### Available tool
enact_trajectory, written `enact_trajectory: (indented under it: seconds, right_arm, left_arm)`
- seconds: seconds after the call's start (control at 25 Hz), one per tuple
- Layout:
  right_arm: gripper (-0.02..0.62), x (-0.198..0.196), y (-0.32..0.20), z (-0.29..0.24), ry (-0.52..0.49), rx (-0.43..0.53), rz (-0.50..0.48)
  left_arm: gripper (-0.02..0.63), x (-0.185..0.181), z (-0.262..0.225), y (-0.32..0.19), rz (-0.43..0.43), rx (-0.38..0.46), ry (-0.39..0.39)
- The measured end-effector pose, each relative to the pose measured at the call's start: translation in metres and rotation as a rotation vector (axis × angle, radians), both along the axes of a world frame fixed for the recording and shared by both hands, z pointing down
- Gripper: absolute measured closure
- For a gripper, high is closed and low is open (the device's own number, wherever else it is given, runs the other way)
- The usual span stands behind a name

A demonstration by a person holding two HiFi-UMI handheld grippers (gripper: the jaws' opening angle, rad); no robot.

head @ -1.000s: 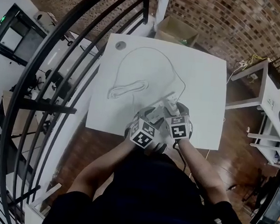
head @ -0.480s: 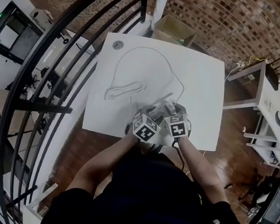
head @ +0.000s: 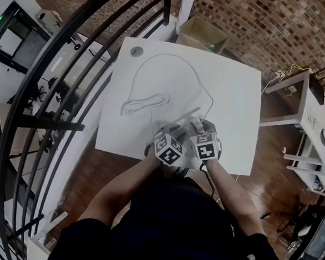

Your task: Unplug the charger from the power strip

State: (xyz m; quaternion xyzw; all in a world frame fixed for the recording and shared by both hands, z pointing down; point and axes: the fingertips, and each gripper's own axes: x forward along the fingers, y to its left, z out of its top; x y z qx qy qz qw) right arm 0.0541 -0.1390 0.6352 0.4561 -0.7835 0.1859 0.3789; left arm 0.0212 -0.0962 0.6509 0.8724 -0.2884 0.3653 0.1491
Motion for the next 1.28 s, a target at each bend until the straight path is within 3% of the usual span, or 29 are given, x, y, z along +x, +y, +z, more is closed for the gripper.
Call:
enact_trajectory:
  seconds: [0.2, 0.68, 1.0, 1.28]
  right_arm:
    - [0.454, 0.001, 0.001, 0.0, 0.001, 0.024, 0.014]
    - [0.453, 0.005, 0.005, -0.004, -0.069, -0.013, 0.053]
    - [0.456, 0.001, 0.005, -0.007, -0.006, 0.013, 0.007]
    - [0.454, 0.009, 0.009, 0.004, -0.027, -0.071, 0.041]
  left_arm:
    - [0.466, 0.0, 0.0, 0.002, 0.009, 0.039, 0.011]
    - [0.466, 0.002, -0.002, 0.004, 0.031, 0.029, 0.014]
    - [0.466, 0.001, -0.002, 0.003, 0.035, 0.019, 0.017]
    - [0.468, 0.003, -0.001, 0.005, 0.057, 0.02, 0.002]
